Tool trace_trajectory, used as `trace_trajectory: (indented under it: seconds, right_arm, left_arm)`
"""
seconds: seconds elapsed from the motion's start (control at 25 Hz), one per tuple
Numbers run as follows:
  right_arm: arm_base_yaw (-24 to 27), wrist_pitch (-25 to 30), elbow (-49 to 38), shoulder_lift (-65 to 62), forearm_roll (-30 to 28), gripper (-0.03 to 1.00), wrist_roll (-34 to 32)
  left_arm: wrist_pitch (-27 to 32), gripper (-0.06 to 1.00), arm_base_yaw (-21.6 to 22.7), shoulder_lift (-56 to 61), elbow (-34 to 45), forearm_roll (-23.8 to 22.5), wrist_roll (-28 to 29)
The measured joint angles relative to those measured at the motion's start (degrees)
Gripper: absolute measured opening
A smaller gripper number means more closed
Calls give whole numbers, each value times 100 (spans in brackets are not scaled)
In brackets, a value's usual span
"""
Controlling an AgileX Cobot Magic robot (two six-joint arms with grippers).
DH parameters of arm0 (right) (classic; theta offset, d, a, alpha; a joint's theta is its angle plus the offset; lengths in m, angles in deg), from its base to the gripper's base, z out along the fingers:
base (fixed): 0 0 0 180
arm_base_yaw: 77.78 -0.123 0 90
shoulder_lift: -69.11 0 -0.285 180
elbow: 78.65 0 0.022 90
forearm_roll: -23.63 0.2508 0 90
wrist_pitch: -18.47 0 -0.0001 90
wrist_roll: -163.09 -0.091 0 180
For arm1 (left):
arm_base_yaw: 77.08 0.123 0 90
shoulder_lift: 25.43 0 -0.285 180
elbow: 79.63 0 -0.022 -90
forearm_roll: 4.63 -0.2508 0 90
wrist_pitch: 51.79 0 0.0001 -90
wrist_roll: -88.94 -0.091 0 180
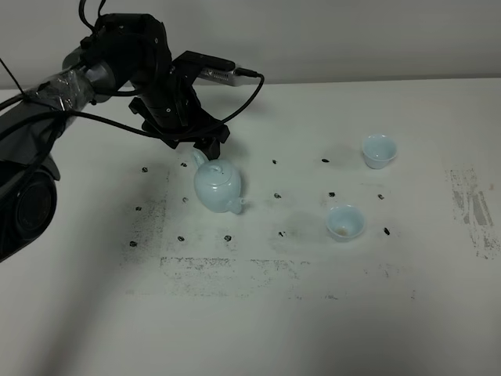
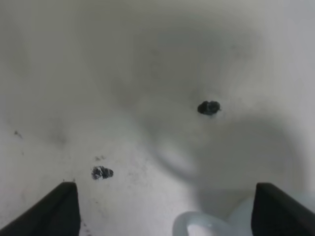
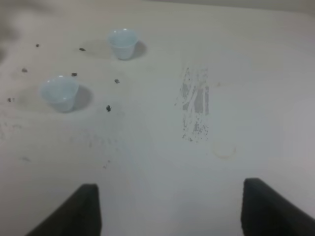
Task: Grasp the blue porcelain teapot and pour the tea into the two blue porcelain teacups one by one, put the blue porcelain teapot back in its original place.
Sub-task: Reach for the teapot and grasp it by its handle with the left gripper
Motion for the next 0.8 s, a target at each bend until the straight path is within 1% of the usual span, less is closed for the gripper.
trace_trajectory:
  seconds: [0.32,0.48,0.64,0.8]
  right_arm:
    - [0,0,0,0,0,58,0]
    - [0,0,0,0,0,58,0]
    - [0,0,0,0,0,58,0]
    - [0,0,0,0,0,58,-5]
  left_arm:
    - [-46,7,18,45,0,12,36]
    - [-153,7,46,140,0,-14,155]
    - [-124,7,68,160,0,-229,252]
    - [53,7,192,160,0,-368,372]
